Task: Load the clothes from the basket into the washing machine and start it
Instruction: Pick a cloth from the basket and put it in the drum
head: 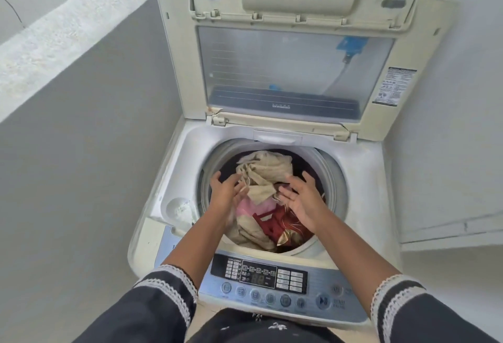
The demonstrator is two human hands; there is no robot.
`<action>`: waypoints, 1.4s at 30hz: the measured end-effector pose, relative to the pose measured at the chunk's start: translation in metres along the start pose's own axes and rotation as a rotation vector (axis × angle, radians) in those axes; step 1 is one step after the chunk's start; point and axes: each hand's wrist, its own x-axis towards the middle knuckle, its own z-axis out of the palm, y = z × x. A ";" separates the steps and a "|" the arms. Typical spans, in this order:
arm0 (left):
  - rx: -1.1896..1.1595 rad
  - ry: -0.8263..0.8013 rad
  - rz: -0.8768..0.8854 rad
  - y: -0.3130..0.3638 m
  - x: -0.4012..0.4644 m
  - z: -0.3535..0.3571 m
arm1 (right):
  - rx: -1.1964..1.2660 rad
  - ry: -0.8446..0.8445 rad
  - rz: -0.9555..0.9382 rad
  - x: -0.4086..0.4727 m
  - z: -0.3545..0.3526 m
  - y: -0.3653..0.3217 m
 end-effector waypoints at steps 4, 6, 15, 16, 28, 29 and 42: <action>0.040 0.041 -0.007 0.004 0.000 -0.007 | -0.055 0.001 -0.005 -0.003 -0.006 -0.004; 0.107 0.056 -0.016 0.005 -0.004 -0.009 | -0.070 0.007 -0.009 -0.008 -0.011 -0.006; 0.173 -0.063 -0.081 0.005 -0.047 -0.013 | -0.164 0.036 -0.098 -0.066 -0.018 0.001; 0.166 -0.096 -0.078 0.005 -0.056 -0.013 | -0.167 0.057 -0.125 -0.078 -0.018 0.004; 0.269 -0.473 -0.154 -0.025 -0.166 -0.060 | 0.091 0.336 -0.411 -0.242 -0.048 0.094; 0.291 -0.497 -0.164 -0.033 -0.177 -0.066 | 0.122 0.363 -0.422 -0.258 -0.052 0.110; 0.859 -0.801 -0.405 -0.198 -0.298 -0.125 | 0.539 0.844 -0.397 -0.456 -0.131 0.354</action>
